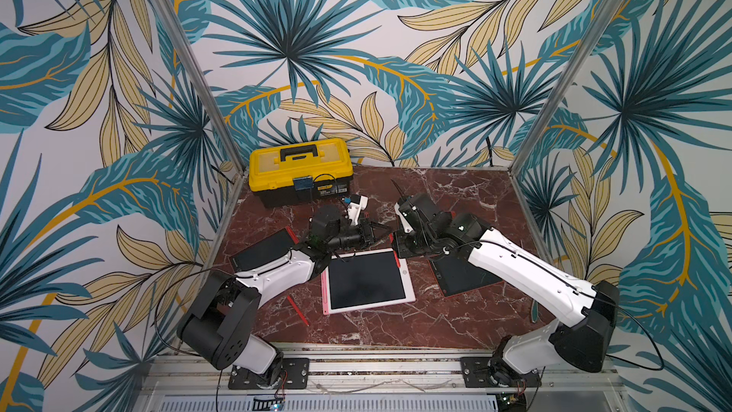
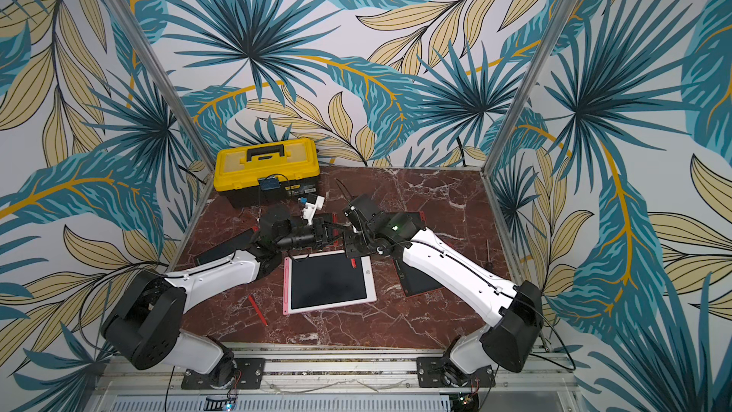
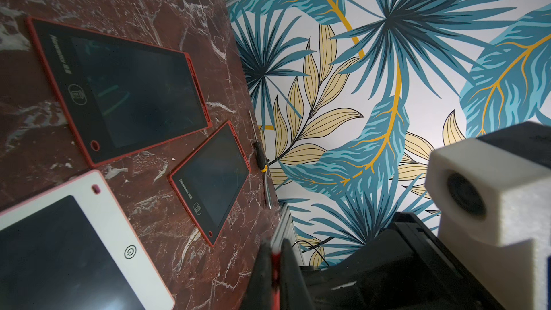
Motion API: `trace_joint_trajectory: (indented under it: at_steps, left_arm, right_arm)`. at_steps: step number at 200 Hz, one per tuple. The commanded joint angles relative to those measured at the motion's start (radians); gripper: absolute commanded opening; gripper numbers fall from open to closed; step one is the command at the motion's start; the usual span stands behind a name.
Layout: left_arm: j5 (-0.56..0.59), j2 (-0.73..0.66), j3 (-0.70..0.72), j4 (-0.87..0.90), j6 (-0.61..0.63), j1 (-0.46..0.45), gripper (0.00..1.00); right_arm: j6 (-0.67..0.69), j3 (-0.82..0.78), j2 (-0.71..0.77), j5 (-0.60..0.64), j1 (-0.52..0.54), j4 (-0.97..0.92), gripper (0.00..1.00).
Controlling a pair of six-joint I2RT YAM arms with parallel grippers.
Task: Place the stylus back onto the writing tablet
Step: Pick up the stylus from the center of the board.
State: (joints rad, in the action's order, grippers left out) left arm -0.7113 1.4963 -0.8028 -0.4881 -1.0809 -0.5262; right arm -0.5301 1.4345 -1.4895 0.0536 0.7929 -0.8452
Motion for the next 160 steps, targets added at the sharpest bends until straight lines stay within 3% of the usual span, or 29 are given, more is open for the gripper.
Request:
trace_joint_trajectory:
  at_steps: [1, 160]
  left_arm:
    - [0.021, 0.008, -0.002, 0.014, 0.022, -0.008, 0.0]
    - [0.041, 0.007, 0.002, 0.024, 0.007, -0.027, 0.0]
  right_arm:
    - [-0.003, 0.011, -0.013, 0.02, 0.005, -0.022, 0.24]
    - [-0.005, 0.0, -0.044, 0.023, 0.005, -0.003, 0.17]
